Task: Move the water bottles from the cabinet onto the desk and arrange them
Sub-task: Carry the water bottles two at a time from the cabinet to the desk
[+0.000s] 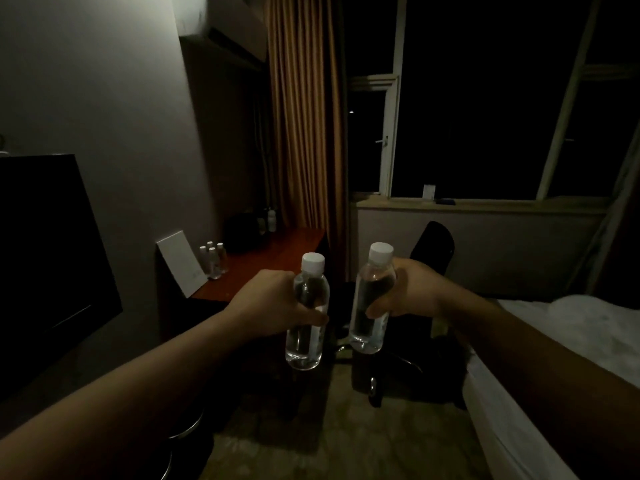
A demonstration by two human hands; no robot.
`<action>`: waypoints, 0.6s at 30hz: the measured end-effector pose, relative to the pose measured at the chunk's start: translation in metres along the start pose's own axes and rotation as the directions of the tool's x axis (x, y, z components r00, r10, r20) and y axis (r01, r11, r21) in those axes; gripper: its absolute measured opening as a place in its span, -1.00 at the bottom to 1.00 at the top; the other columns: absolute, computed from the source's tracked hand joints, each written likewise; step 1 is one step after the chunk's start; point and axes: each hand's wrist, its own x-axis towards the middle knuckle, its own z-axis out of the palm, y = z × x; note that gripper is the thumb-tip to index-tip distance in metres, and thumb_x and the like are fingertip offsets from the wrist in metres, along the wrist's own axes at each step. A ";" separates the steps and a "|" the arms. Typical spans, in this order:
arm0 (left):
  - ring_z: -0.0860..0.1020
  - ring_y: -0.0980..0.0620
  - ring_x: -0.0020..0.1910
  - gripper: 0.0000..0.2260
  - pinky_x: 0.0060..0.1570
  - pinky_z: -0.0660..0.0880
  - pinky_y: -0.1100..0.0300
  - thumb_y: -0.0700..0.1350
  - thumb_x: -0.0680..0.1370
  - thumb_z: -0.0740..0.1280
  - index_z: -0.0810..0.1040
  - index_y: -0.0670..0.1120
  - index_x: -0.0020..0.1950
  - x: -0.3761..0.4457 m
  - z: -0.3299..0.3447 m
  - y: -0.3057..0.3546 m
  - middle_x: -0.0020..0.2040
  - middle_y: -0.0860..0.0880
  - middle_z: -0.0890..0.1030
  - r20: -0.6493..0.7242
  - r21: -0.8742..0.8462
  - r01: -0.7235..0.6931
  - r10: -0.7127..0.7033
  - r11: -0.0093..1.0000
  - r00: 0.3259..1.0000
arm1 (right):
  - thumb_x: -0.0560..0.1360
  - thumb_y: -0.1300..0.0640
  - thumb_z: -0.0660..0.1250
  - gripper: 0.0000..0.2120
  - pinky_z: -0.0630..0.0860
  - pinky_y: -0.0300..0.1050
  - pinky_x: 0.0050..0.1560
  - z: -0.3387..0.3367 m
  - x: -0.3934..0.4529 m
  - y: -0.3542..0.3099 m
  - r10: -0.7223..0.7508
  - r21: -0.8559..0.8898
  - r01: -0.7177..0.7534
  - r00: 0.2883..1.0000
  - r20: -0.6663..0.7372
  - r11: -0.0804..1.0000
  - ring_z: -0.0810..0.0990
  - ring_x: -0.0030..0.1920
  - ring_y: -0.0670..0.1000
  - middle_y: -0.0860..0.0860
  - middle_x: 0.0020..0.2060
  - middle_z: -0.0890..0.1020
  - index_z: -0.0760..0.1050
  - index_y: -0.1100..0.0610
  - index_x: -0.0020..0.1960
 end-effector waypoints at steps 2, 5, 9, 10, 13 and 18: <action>0.63 0.24 -0.18 -0.62 -0.08 0.64 0.09 0.31 0.29 0.47 0.57 0.11 -0.05 0.035 0.009 -0.013 -0.16 0.12 0.67 -0.006 -0.053 0.026 -0.026 0.998 1.000 | 0.29 0.28 0.56 -0.55 0.62 -0.17 -0.15 -0.020 0.038 0.017 -0.007 0.018 0.007 1.000 0.004 1.000 0.66 -0.04 -0.06 -0.05 -0.01 0.64 0.53 -0.05 0.06; 0.64 0.26 -0.18 -0.69 -0.07 0.64 0.09 0.27 0.33 0.47 0.58 0.11 -0.08 0.082 0.019 -0.034 -0.16 0.16 0.67 -0.014 -0.132 0.049 -0.052 0.990 0.999 | 0.30 0.28 0.56 -0.55 0.64 -0.09 -0.07 -0.039 0.095 0.045 -0.001 0.053 -0.001 1.000 0.024 0.999 0.67 0.00 -0.04 -0.04 0.02 0.65 0.54 -0.03 0.10; 0.63 0.22 -0.20 -0.62 -0.09 0.64 0.06 0.32 0.29 0.43 0.59 0.08 -0.09 0.140 0.024 -0.068 -0.18 0.09 0.67 -0.027 -0.106 0.092 -0.095 0.990 0.995 | 0.26 0.23 0.60 -0.52 0.65 -0.11 -0.11 -0.046 0.173 0.074 0.004 0.044 -0.006 0.999 0.053 0.999 0.67 -0.02 -0.07 -0.08 -0.02 0.67 0.56 -0.08 0.09; 0.63 0.23 -0.19 -0.63 -0.07 0.64 0.07 0.31 0.30 0.44 0.60 0.08 -0.08 0.155 0.024 -0.078 -0.17 0.10 0.67 -0.030 -0.105 0.100 -0.103 0.990 0.994 | 0.24 0.22 0.61 -0.53 0.65 -0.13 -0.14 -0.045 0.193 0.080 0.002 0.038 -0.004 0.999 0.047 0.999 0.68 -0.04 -0.08 -0.09 -0.04 0.68 0.57 -0.10 0.06; 0.61 0.28 -0.20 -0.66 -0.11 0.63 0.13 0.28 0.29 0.49 0.59 0.10 -0.10 0.203 0.022 -0.114 -0.18 0.11 0.66 -0.048 -0.106 0.136 -0.142 0.985 0.989 | 0.22 0.19 0.62 -0.51 0.63 -0.15 -0.16 -0.044 0.254 0.095 0.009 0.030 -0.010 0.999 0.049 0.999 0.68 -0.05 -0.07 -0.10 -0.05 0.68 0.56 -0.15 0.04; 0.58 0.34 -0.26 -0.58 -0.33 0.47 0.30 0.35 0.18 0.46 0.57 0.07 -0.18 0.298 0.014 -0.189 -0.28 0.16 0.63 -0.113 -0.081 0.157 -0.166 0.984 0.980 | 0.22 0.17 0.62 -0.50 0.63 0.04 0.04 -0.045 0.367 0.102 -0.020 -0.066 0.024 0.998 0.059 0.998 0.65 0.03 -0.05 -0.08 0.00 0.66 0.54 -0.11 0.08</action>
